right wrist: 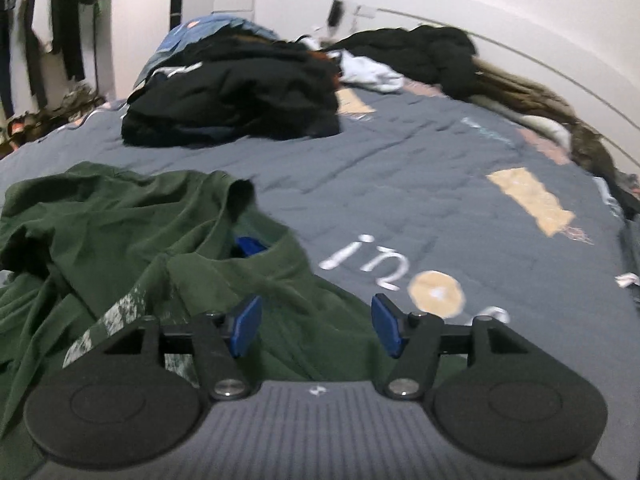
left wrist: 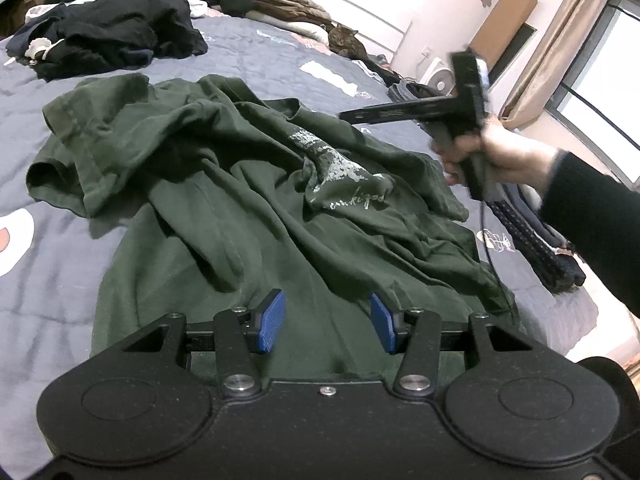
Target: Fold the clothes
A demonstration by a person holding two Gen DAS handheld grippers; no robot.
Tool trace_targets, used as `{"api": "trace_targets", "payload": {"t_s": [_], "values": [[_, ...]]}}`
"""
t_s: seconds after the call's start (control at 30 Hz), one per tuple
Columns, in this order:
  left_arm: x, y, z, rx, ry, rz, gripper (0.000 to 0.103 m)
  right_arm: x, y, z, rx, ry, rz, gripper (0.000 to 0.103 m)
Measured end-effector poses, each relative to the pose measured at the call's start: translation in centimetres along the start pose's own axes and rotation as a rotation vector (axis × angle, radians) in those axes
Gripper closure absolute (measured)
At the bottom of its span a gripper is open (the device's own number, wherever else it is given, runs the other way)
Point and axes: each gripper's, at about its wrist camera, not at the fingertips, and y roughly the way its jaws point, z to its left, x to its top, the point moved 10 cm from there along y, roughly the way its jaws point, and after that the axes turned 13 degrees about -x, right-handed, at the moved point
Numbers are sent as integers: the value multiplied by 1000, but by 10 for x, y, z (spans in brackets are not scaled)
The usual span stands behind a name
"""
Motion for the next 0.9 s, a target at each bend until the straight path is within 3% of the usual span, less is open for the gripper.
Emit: {"api": "trace_targets", "payload": {"t_s": [0.2,0.3,0.37,0.4,0.43,0.63,0.7,0.77,0.8,0.87,0.9], "values": [[1,0,0,-16,-10,4,56,0,22,26,87,46,35,43],[1,0,0,-17,-14,7,56,-6,34,36,64,1,58,44],[1,0,0,-18,-17,9,56,-8,38,36,45,-16,54,64],[1,0,0,-18,-19,9,56,-8,40,35,34,-12,52,91],[1,0,0,-19,-21,10,56,-5,40,29,14,13,49,103],[1,-2,1,-25,-27,10,56,24,37,-21,-110,171,-33,103],[1,-2,2,-23,-34,11,56,28,39,-22,-13,212,12,103],[1,-2,3,-23,-40,13,56,29,34,-15,46,213,25,96],[1,-2,3,-24,-41,15,56,28,32,-9,62,189,28,90],[1,-2,3,-24,-40,17,56,21,32,6,64,88,32,69],[1,-2,2,-24,-35,18,56,17,33,13,61,41,37,53]]}}
